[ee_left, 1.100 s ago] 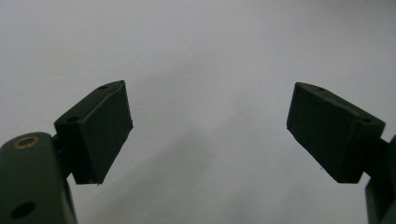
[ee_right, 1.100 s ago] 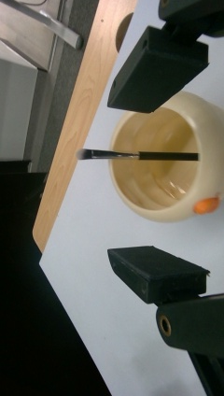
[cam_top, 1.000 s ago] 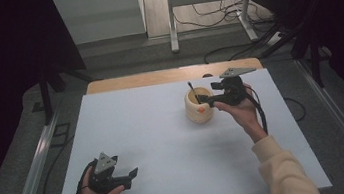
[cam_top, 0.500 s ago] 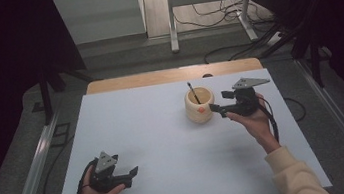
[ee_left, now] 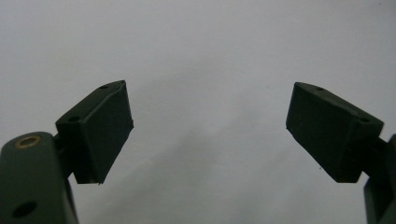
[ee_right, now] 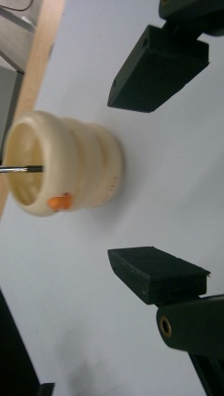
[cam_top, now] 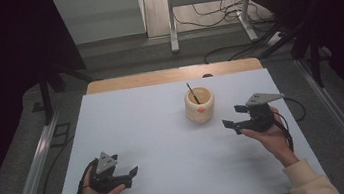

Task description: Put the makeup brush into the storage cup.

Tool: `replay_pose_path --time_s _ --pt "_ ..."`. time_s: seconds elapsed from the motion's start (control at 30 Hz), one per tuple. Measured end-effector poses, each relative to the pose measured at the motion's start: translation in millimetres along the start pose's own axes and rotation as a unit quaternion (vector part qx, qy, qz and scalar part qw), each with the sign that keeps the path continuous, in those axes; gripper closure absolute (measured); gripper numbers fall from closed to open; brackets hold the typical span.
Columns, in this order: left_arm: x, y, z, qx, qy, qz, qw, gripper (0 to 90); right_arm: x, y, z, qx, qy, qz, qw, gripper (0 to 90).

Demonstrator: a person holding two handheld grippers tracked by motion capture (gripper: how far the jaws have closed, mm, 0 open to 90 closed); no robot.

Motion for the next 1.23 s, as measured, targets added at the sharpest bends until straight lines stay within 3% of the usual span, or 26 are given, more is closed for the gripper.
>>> replay_pose_path --time_s 0.37,0.5,0.6,0.73,1.23 --pt "1.2 0.9 -0.6 0.002 -0.001 0.004 1.0 14.9 -17.9 -3.9 -55.6 0.015 0.019 -0.005 0.9997 21.9" --pt "1.1 1.8 -1.1 0.002 -0.004 0.006 1.0 14.9 -18.3 -3.5 -69.8 0.012 0.034 -0.018 0.9992 21.8" --pt "1.1 1.8 -1.5 0.003 -0.004 0.006 1.0 14.9 -20.8 -4.0 -72.5 0.01 0.031 -0.033 0.9989 22.3" --pt "1.3 1.6 -1.4 0.003 -0.004 0.005 1.0 14.8 -20.6 -3.8 -75.0 0.012 0.034 -0.034 0.9988 22.7" --pt "3.4 1.6 1.5 0.003 -0.003 0.005 1.0 14.9 -18.0 -6.0 -79.0 0.017 0.04 -0.014 0.999 23.1"
Point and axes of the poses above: each handheld gripper's, and its own axes: x roughly forward along the jaws, z roughly out of its top, y roughly to its left, the point moved 3 cm from there along x, roughly forward along the jaws, and after that the axes turned 10 degrees about -z, right-handed, at the moved point
